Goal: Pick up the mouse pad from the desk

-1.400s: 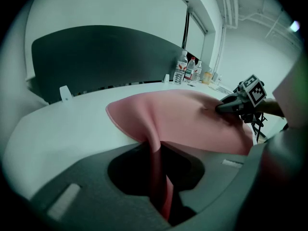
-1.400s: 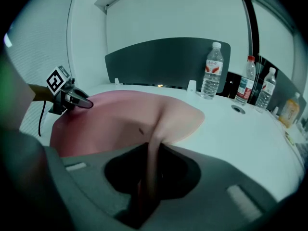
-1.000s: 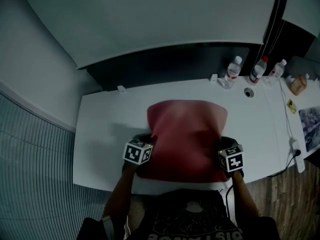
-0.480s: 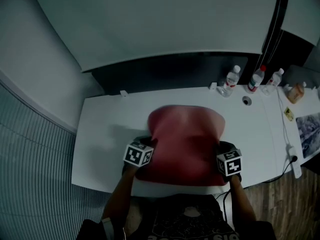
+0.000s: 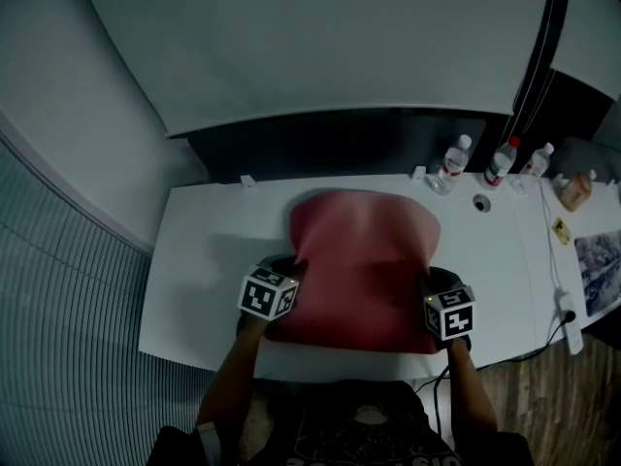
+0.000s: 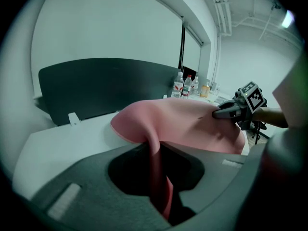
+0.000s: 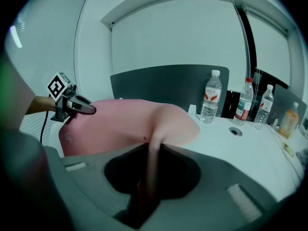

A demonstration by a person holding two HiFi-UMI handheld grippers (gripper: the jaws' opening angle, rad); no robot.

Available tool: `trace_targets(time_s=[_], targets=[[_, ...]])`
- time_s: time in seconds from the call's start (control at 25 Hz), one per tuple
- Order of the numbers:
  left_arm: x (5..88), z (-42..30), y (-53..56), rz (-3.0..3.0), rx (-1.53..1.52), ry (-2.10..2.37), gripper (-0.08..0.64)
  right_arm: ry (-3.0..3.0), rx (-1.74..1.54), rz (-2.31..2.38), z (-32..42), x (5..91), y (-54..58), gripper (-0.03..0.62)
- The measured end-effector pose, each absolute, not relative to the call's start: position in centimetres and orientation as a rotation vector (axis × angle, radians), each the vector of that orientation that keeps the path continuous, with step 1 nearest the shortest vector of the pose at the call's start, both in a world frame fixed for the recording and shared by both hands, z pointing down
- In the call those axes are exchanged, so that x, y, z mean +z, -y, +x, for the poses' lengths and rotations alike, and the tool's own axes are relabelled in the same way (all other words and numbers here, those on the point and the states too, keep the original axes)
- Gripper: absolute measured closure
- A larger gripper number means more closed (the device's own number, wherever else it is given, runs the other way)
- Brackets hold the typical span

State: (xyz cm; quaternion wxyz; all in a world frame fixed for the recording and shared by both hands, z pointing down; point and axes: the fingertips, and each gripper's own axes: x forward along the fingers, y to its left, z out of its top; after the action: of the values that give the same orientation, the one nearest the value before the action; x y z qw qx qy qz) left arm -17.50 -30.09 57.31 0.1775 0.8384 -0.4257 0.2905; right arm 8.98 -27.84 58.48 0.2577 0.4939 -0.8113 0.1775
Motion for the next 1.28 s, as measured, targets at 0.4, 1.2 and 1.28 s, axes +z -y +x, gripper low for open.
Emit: trace_targets(time_s=[0.4, 1.2, 1.28], targets=[[52.5, -17.9, 31.0, 2.417, 0.746, 1.313, 0.497, 2.262, 0.373, 1.367, 8.2, 54.0, 29.8, 0.534], [42.8, -18.5, 32.4, 2.525, 0.589, 1.541, 0.497, 2.369, 0.108, 1.450, 6.9, 44.5, 33.4, 0.532], [41.8, -18.4, 32.6, 2.534, 0.577, 1.559, 0.497, 2.375, 0.085, 1.461, 6.8, 43.4, 33.7, 0.532]])
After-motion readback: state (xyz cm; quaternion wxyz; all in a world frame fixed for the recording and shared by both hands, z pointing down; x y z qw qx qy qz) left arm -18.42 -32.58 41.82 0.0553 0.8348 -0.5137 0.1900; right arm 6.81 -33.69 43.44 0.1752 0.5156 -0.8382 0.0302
